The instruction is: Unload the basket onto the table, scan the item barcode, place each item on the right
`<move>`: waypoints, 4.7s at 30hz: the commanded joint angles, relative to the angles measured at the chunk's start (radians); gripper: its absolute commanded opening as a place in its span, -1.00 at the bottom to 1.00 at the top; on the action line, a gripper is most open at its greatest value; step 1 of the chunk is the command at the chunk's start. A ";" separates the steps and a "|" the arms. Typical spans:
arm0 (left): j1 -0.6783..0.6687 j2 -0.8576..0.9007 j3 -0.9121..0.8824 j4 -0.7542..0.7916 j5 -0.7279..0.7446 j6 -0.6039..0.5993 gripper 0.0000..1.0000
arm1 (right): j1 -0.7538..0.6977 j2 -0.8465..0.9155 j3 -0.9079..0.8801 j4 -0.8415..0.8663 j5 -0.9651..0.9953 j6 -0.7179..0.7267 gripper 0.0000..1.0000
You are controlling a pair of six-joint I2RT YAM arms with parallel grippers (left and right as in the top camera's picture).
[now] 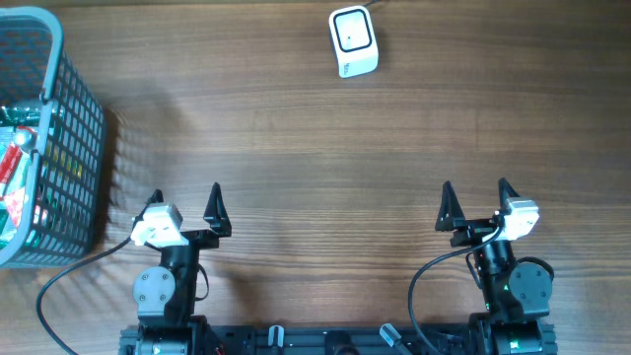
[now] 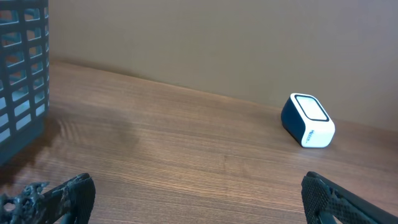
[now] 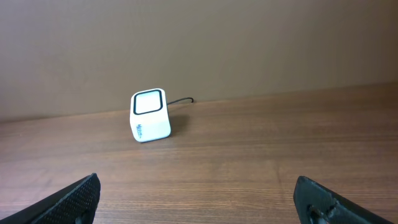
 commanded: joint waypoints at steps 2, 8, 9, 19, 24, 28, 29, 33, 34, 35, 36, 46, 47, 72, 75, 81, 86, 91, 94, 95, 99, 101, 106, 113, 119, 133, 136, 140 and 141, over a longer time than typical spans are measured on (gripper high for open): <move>-0.005 0.003 -0.001 -0.003 -0.013 -0.006 1.00 | -0.006 0.007 -0.001 0.005 -0.006 0.006 1.00; -0.005 0.003 -0.001 -0.003 -0.013 -0.006 1.00 | -0.006 0.007 -0.001 0.005 -0.005 0.006 0.99; -0.005 0.003 -0.001 -0.002 -0.013 -0.006 1.00 | -0.006 0.007 -0.001 0.005 -0.005 0.006 0.99; -0.004 0.003 -0.001 0.026 -0.102 0.001 1.00 | -0.006 0.007 -0.001 0.005 -0.005 0.006 0.99; -0.004 0.012 0.190 -0.012 0.022 -0.017 1.00 | -0.006 0.007 -0.001 0.005 -0.005 0.006 0.99; -0.004 0.163 0.576 -0.248 0.022 -0.028 1.00 | -0.006 0.007 -0.001 0.005 -0.006 0.006 0.99; -0.004 0.235 0.700 -0.338 0.022 -0.028 1.00 | -0.006 0.007 -0.001 0.005 -0.005 0.006 0.99; -0.004 0.612 1.252 -0.758 0.034 -0.028 1.00 | -0.006 0.007 -0.001 0.005 -0.005 0.006 0.99; -0.004 0.687 1.354 -0.845 0.043 -0.028 1.00 | -0.006 0.007 -0.001 0.005 -0.005 0.006 0.99; -0.004 0.797 1.495 -0.962 0.087 -0.029 1.00 | -0.006 0.007 -0.001 0.005 -0.006 0.006 0.99; -0.004 0.860 1.573 -1.027 0.133 -0.029 1.00 | -0.006 0.007 -0.001 0.005 -0.006 0.006 1.00; 0.016 1.070 1.664 -0.996 -0.422 -0.081 0.78 | -0.006 0.007 -0.001 0.005 -0.005 0.006 0.99; 0.054 1.075 1.665 -1.003 -0.477 -0.081 0.78 | -0.006 0.007 -0.001 0.005 -0.006 0.006 0.99; 0.801 1.519 1.402 -0.923 -0.071 0.004 1.00 | -0.006 0.007 -0.001 0.005 -0.006 0.006 0.99; 0.801 1.585 1.402 -0.916 -0.062 0.029 1.00 | -0.006 0.007 -0.001 0.005 -0.005 0.006 0.99; 0.801 1.689 1.401 -0.916 -0.045 0.048 1.00 | -0.006 0.007 -0.001 0.005 -0.005 0.006 0.99; 0.814 1.752 1.399 -0.920 -0.045 0.047 1.00 | -0.006 0.007 -0.001 0.005 -0.005 0.006 0.99; 0.823 1.772 1.391 -0.917 -0.045 0.047 1.00 | -0.006 0.007 -0.001 0.005 -0.005 0.006 1.00; 0.823 1.772 1.344 -0.878 -0.045 0.047 1.00 | -0.006 0.007 -0.001 0.005 -0.005 0.006 0.99; 0.823 1.772 1.331 -0.868 -0.045 0.047 1.00 | -0.006 0.007 -0.001 0.005 -0.005 0.006 0.99; 0.823 1.772 1.322 -0.860 -0.045 0.047 0.89 | -0.006 0.007 -0.001 0.005 -0.005 0.006 0.99; 0.823 1.772 1.322 -0.859 -0.026 0.040 0.56 | -0.006 0.007 -0.001 0.005 -0.006 0.006 1.00; 0.823 1.757 1.324 -0.856 -0.023 0.040 0.08 | -0.006 0.007 -0.001 0.005 -0.005 0.006 0.99; 0.823 1.567 1.432 -0.864 -0.013 0.017 -0.13 | -0.006 0.007 -0.001 0.005 -0.005 0.006 0.99; 0.823 1.397 1.630 -0.856 -0.015 -0.070 -0.13 | -0.006 0.007 -0.001 0.005 -0.005 0.006 0.99; 0.132 1.281 1.764 -1.095 0.068 -0.245 -0.28 | -0.006 0.007 -0.001 0.005 -0.005 0.006 0.99; -0.105 1.382 1.764 -1.121 -0.021 -0.303 -0.30 | -0.006 0.007 -0.001 0.005 -0.006 0.006 0.99; -0.372 1.578 1.764 -1.100 -0.051 -0.407 -0.36 | -0.006 0.007 -0.001 0.005 -0.005 0.006 0.99; -0.452 1.648 1.764 -1.074 -0.051 -0.452 -0.38 | -0.006 0.007 -0.001 0.005 -0.006 0.006 0.99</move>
